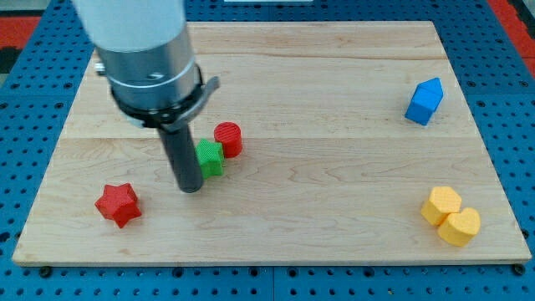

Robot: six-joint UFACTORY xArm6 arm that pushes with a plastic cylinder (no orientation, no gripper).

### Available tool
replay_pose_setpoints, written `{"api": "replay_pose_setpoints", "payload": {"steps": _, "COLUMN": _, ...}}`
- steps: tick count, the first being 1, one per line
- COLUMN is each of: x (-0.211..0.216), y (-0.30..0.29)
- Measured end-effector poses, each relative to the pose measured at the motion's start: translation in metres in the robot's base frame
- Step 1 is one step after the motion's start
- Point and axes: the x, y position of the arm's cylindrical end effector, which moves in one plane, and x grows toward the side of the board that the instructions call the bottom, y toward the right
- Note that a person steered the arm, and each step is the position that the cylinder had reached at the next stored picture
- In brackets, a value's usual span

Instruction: Move the yellow hexagon slightly towards the right side

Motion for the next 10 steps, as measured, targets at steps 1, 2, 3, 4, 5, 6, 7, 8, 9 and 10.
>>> {"api": "replay_pose_setpoints", "payload": {"steps": 1, "x": -0.021, "y": 0.006}}
{"api": "replay_pose_setpoints", "payload": {"steps": 2, "x": -0.057, "y": 0.042}}
{"api": "replay_pose_setpoints", "payload": {"steps": 3, "x": -0.071, "y": 0.095}}
{"api": "replay_pose_setpoints", "payload": {"steps": 4, "x": -0.016, "y": 0.154}}
{"api": "replay_pose_setpoints", "payload": {"steps": 5, "x": 0.035, "y": 0.188}}
{"api": "replay_pose_setpoints", "payload": {"steps": 6, "x": 0.047, "y": 0.227}}
{"api": "replay_pose_setpoints", "payload": {"steps": 7, "x": 0.068, "y": 0.271}}
{"api": "replay_pose_setpoints", "payload": {"steps": 8, "x": 0.097, "y": 0.271}}
{"api": "replay_pose_setpoints", "payload": {"steps": 9, "x": 0.099, "y": 0.297}}
{"api": "replay_pose_setpoints", "payload": {"steps": 10, "x": 0.099, "y": 0.317}}
